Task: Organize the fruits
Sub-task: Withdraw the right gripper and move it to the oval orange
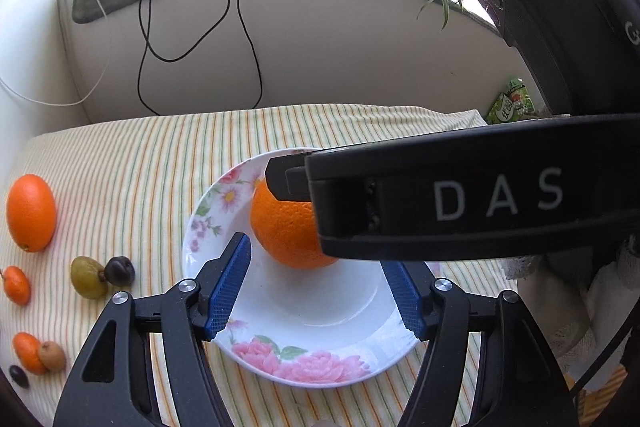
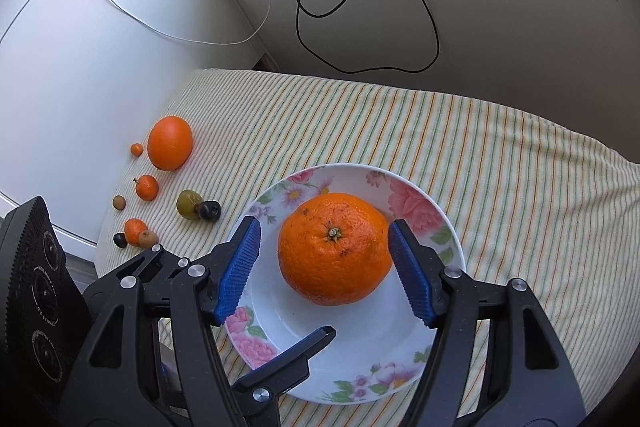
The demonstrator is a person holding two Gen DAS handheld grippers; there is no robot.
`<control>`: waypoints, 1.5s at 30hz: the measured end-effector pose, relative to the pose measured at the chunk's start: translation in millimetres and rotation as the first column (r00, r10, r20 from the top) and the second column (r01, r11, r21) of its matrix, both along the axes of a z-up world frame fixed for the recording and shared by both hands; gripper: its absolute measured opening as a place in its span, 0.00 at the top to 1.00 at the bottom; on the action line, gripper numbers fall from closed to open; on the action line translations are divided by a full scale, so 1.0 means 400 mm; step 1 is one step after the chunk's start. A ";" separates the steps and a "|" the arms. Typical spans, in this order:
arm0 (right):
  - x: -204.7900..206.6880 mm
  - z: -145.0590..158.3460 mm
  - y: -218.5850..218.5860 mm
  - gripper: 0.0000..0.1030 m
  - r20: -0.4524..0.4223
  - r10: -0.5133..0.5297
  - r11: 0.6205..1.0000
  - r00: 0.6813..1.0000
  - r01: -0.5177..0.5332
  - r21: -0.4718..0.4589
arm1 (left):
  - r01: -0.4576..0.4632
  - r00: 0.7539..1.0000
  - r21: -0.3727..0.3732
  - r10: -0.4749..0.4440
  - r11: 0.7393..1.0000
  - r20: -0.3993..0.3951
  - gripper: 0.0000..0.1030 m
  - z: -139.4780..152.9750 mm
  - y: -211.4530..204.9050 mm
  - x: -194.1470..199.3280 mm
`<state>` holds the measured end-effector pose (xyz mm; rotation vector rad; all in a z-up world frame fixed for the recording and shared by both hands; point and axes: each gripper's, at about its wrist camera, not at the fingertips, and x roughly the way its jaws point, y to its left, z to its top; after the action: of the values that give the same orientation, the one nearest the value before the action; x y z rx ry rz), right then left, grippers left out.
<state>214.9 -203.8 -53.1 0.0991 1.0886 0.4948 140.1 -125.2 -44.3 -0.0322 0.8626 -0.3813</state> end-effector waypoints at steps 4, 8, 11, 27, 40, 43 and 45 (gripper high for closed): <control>-0.022 0.018 0.009 0.31 0.040 0.005 1.000 0.999 -0.004 -0.021 | -0.004 1.000 -0.015 0.004 1.000 0.014 0.35 0.015 0.023 -0.019; -0.038 0.037 0.013 0.31 0.074 -0.003 1.000 0.997 0.005 -0.023 | -0.007 0.999 -0.043 0.009 0.999 0.037 0.35 0.032 0.052 -0.045; -0.048 0.047 0.021 0.31 0.093 0.003 1.000 0.996 -0.002 -0.010 | -0.017 0.998 -0.052 0.020 0.998 0.053 0.35 0.042 0.074 -0.067; -0.044 0.076 0.122 0.31 0.103 0.038 0.999 0.994 -0.040 0.018 | -0.160 0.985 -0.066 0.164 0.985 0.061 0.35 0.061 0.260 -0.106; -0.001 0.069 0.282 0.30 0.040 0.112 0.990 0.993 -0.115 0.077 | -0.276 0.960 -0.060 0.279 0.959 0.038 0.34 0.041 0.432 -0.076; 0.007 0.061 0.315 0.30 0.017 0.125 0.987 0.992 -0.126 0.096 | -0.295 0.954 -0.071 0.298 0.953 0.022 0.32 0.033 0.466 -0.058; 0.017 0.054 0.337 0.26 -0.001 0.134 0.985 0.991 -0.133 0.109 | -0.306 0.951 -0.078 0.308 0.949 0.013 0.26 0.027 0.487 -0.046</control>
<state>221.6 -68.9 -31.3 0.1244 1.0803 0.6748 121.8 69.7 -33.5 -0.2286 0.8033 -0.1202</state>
